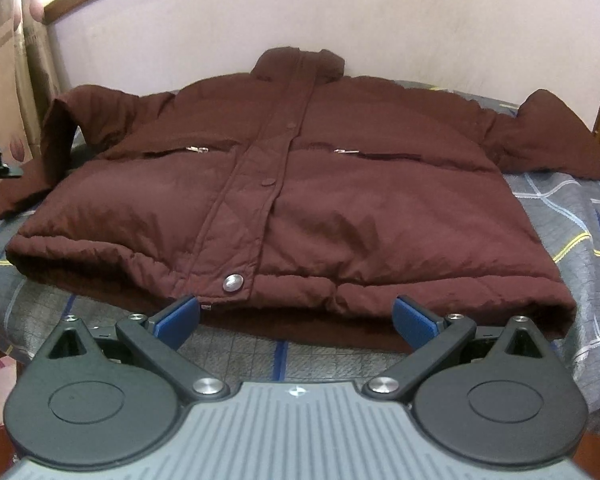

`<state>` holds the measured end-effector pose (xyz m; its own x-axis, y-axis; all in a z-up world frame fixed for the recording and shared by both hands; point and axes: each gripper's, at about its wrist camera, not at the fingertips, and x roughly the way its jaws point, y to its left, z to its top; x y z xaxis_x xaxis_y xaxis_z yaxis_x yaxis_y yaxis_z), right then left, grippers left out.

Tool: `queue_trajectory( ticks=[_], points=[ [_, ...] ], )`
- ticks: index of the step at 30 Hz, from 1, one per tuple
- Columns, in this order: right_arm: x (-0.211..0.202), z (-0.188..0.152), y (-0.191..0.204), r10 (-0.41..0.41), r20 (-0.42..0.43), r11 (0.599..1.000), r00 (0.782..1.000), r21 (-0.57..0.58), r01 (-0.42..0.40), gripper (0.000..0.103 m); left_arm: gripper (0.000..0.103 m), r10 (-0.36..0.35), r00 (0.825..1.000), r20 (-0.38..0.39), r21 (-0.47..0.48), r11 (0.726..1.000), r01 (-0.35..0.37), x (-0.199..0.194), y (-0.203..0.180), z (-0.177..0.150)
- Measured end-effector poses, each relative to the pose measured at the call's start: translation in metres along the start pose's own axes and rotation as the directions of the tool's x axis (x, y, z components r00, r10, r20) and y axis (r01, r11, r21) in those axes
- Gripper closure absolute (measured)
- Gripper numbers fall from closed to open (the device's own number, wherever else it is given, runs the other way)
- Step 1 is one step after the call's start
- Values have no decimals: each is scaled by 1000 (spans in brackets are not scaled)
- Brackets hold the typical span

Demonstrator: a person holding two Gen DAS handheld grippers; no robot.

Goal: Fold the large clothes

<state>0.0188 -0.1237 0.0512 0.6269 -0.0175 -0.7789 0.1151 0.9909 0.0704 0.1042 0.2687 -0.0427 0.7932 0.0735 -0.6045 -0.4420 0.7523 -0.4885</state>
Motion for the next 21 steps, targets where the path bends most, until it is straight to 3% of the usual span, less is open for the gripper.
queue_trajectory(
  ticks=[8,15,16,17,18,19,21],
  points=[
    [13,1,10,-17,-48,999,999,-31,16,0,0,35,999,5,-144,989,-34,25,29,21],
    [17,5,14,-42,-72,999,997,-31,40,0,3,-27,998,55,-217,975,38,38,42,31],
    [19,6,15,-43,-76,999,996,-31,41,0,11,-28,997,66,-233,972,42,39,44,33],
    [20,6,15,-44,-82,999,996,-30,41,0,31,-28,997,76,-238,970,45,41,46,33],
    [21,7,16,-45,-87,999,995,-29,43,0,43,-27,997,70,-238,970,43,45,46,35],
    [22,8,16,-46,-91,999,995,-29,43,0,69,-16,999,46,-236,971,26,51,48,38],
    [23,9,17,-46,-95,999,994,-30,43,0,77,-32,999,30,-256,966,39,57,55,40]
  ],
)
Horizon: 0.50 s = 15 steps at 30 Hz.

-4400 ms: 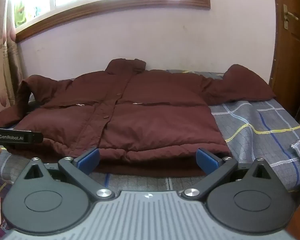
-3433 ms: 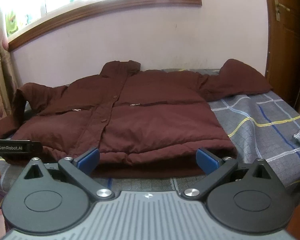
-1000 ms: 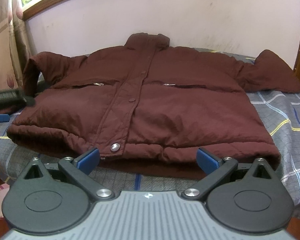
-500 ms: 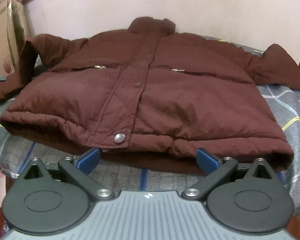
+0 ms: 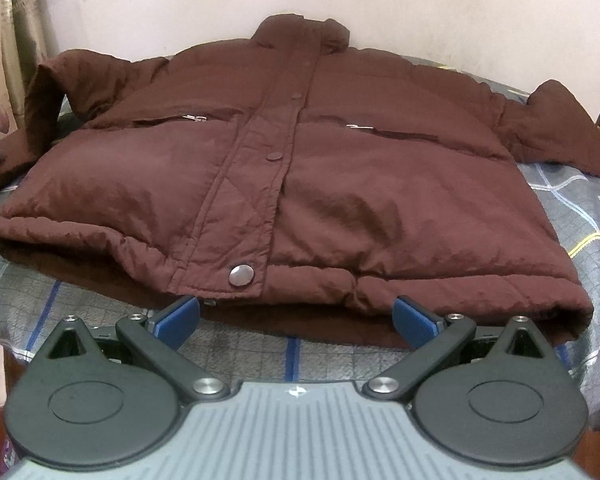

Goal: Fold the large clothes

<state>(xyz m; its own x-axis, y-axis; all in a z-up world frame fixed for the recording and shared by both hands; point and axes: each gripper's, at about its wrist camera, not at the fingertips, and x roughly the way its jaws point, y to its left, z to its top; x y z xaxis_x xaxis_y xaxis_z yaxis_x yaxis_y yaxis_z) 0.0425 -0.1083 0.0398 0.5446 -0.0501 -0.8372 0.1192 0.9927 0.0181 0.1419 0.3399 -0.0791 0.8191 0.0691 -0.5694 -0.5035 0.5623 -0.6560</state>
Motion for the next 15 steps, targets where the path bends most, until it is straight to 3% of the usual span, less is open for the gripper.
queue_trajectory(
  ticks=[2,5,10,15],
  points=[
    [1,3,1,1,-2,1000,1000,-1,-1,0,84,-6,1000,22,9,1000,6,-5,2,2],
    [-1,5,0,1,9,1000,1000,-6,-1,0,88,35,994,104,52,998,-41,-27,5,4],
    [-11,7,-8,7,60,1000,998,14,-8,0,88,109,985,135,-2,994,-110,-80,35,10],
    [-22,10,-38,16,124,991,992,133,-33,0,83,166,977,136,39,984,-173,-118,40,0]
  ],
)
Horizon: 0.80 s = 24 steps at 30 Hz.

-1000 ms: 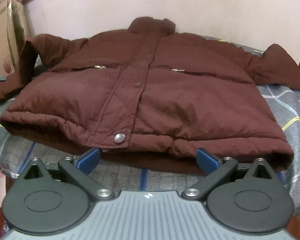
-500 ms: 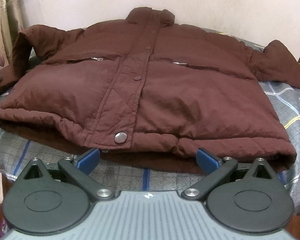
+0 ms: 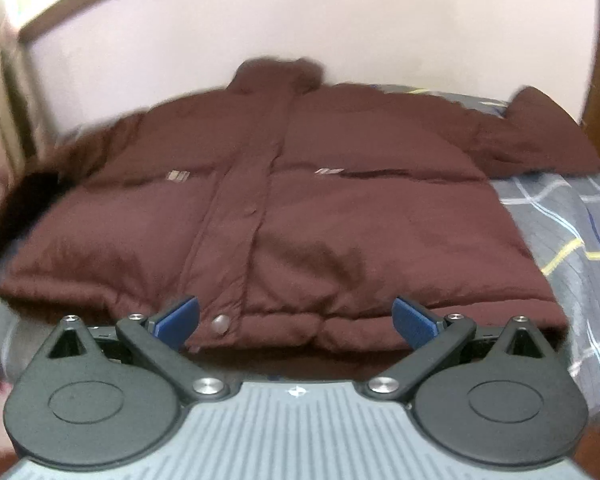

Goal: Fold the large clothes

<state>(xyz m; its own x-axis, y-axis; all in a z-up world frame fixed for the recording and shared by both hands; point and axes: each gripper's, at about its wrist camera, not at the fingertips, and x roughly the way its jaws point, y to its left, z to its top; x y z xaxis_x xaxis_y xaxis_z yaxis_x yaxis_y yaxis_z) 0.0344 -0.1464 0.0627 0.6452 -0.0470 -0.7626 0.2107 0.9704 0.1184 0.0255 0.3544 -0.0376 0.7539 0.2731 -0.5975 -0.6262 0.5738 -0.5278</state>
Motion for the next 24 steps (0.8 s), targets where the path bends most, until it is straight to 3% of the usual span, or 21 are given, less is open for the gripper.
queue_trajectory(
  ticks=[3,5,7,10,11,13,16,18,20,22,24],
  points=[
    [-9,7,-32,-15,58,993,998,116,8,0,77,52,997,60,38,998,-54,-17,-9,-7],
    [-16,11,-64,-47,104,977,993,210,24,0,43,57,991,121,78,995,-67,-35,-20,-14],
    [-21,13,-101,-75,143,954,987,298,29,0,25,36,984,174,99,994,-54,-52,-32,-20],
    [-25,12,-177,-111,177,873,978,488,11,0,20,-44,978,204,160,987,11,-68,-59,-29],
    [-24,11,-200,-111,186,840,976,543,-8,0,15,-71,978,194,183,983,35,-70,-69,-33],
    [-20,12,-246,-107,201,774,974,631,-45,0,14,-114,982,151,230,970,77,-69,-93,-43],
    [-8,15,-316,-113,231,671,966,735,-97,12,14,-175,983,58,300,942,150,-61,-133,-64],
    [6,20,-363,-97,266,594,959,789,-159,25,14,-190,981,42,351,922,163,-58,-157,-80],
    [19,31,-403,-115,284,552,952,815,-176,30,12,-202,979,33,404,898,171,-56,-180,-99],
    [31,45,-440,-147,290,537,946,826,-170,30,11,-210,978,17,445,877,181,-51,-201,-116],
    [48,58,-478,-134,271,497,953,851,-172,29,11,-209,978,2,467,865,184,-45,-215,-131]
  ],
)
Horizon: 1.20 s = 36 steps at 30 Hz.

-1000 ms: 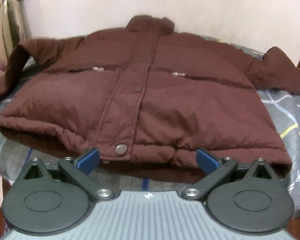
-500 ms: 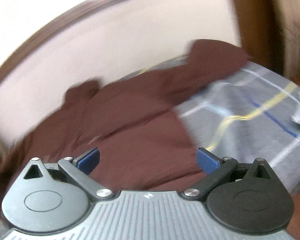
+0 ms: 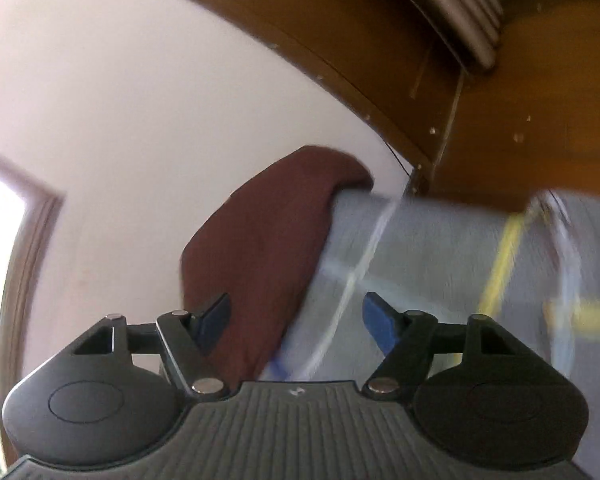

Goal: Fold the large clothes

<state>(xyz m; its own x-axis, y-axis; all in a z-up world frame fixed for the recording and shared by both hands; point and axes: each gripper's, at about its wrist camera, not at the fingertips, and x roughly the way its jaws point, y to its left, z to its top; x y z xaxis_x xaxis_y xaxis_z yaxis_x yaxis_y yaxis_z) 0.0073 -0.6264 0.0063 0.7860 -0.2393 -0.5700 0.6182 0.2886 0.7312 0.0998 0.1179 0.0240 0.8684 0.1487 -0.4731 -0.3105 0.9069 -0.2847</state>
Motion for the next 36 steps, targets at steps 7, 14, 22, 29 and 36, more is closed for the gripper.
queue_trajectory(
  ticks=[7,14,22,29,36],
  points=[
    [90,77,-34,-48,-59,982,997,178,58,11,10,80,996,-48,108,991,-75,24,-46,-24],
    [157,82,-61,131,-65,902,989,423,-91,22,6,135,990,-33,202,971,-126,27,-77,-35],
    [144,87,-45,249,86,907,965,329,-263,96,2,150,987,-64,236,963,-131,32,-87,-39],
    [86,88,57,389,93,914,916,89,-397,96,1,110,989,-98,164,982,-93,24,-70,-38],
    [46,32,194,485,-7,865,874,-141,-481,98,0,67,992,-110,77,995,-59,11,-34,-31]
  ],
)
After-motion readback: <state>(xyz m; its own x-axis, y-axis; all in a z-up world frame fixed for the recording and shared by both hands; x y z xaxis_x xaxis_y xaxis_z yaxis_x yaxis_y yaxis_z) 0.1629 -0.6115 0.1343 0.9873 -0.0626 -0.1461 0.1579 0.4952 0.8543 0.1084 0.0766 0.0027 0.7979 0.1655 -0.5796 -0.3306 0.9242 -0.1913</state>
